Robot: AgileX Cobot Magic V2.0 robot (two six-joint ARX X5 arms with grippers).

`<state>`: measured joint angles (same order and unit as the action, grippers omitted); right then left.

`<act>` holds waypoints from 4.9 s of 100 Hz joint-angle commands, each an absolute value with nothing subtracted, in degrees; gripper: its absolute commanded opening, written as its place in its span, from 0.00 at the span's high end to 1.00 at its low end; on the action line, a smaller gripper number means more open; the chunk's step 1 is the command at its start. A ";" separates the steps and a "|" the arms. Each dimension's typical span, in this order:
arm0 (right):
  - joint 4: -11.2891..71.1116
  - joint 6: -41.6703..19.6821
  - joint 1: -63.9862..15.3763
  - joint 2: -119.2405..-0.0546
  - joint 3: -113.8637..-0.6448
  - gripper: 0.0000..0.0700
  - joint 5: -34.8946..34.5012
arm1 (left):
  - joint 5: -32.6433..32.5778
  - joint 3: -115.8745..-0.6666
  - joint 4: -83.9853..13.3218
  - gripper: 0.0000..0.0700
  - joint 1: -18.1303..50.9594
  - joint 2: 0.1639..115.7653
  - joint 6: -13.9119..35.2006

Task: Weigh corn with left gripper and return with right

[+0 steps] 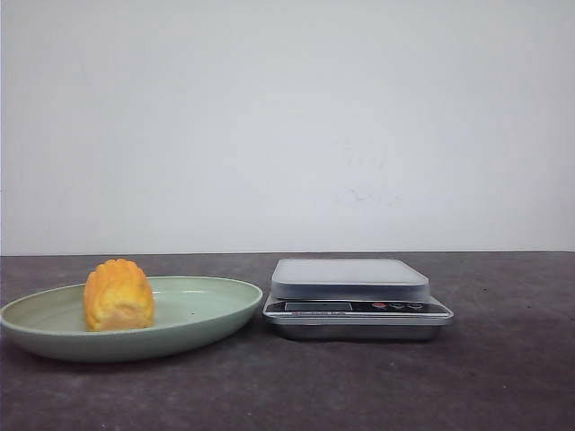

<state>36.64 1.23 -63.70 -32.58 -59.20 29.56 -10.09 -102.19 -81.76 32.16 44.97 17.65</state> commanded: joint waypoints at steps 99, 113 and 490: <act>36.07 0.19 -53.04 -31.97 -59.92 1.00 29.12 | -9.85 -103.24 -84.58 1.00 32.53 45.28 19.33; 38.63 0.23 -42.63 -30.98 -58.30 1.00 20.27 | -9.85 -103.24 -84.58 1.00 32.53 45.28 19.31; 8.97 -6.68 -10.33 -0.23 -0.78 1.00 -1.13 | 18.90 -26.52 -22.72 1.00 -8.43 6.39 9.37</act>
<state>9.63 -6.44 -10.13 -0.30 -0.99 -1.13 18.46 -28.36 -24.58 -8.19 7.33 11.05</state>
